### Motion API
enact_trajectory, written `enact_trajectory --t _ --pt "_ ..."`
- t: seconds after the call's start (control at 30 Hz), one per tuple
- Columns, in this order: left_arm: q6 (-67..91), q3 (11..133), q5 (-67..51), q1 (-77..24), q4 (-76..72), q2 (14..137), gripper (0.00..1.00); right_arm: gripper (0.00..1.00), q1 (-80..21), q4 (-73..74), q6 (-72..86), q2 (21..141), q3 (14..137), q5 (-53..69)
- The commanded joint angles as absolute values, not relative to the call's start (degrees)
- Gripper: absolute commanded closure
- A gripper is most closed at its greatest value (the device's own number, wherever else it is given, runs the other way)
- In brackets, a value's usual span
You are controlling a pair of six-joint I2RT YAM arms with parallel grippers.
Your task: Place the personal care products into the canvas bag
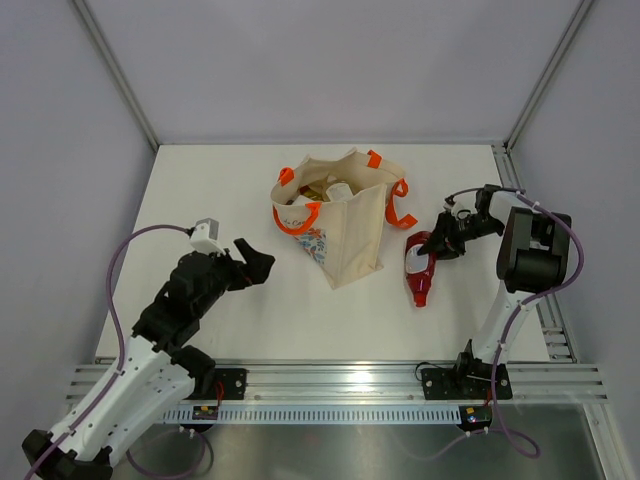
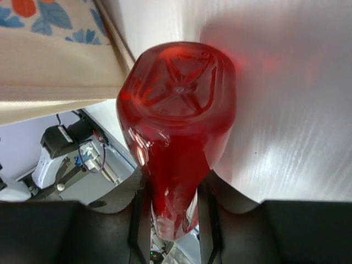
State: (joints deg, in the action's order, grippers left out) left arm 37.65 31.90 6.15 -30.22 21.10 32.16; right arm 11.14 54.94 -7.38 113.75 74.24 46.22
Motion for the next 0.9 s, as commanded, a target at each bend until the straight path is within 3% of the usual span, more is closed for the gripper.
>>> enact_trajectory --t 0.0,0.5,0.87 --pt "38.58 34.63 4.92 -29.97 18.46 32.96 0.01 1.00 11.25 57.31 -8.96 113.73 74.62 54.67" --pt "37.27 35.16 -1.04 -29.97 12.24 36.21 0.01 1.00 12.48 55.55 -13.98 112.94 71.55 70.31" --pt "37.00 35.15 -9.05 -30.06 6.15 41.22 0.01 0.97 10.21 41.93 1.91 110.74 71.62 52.39"
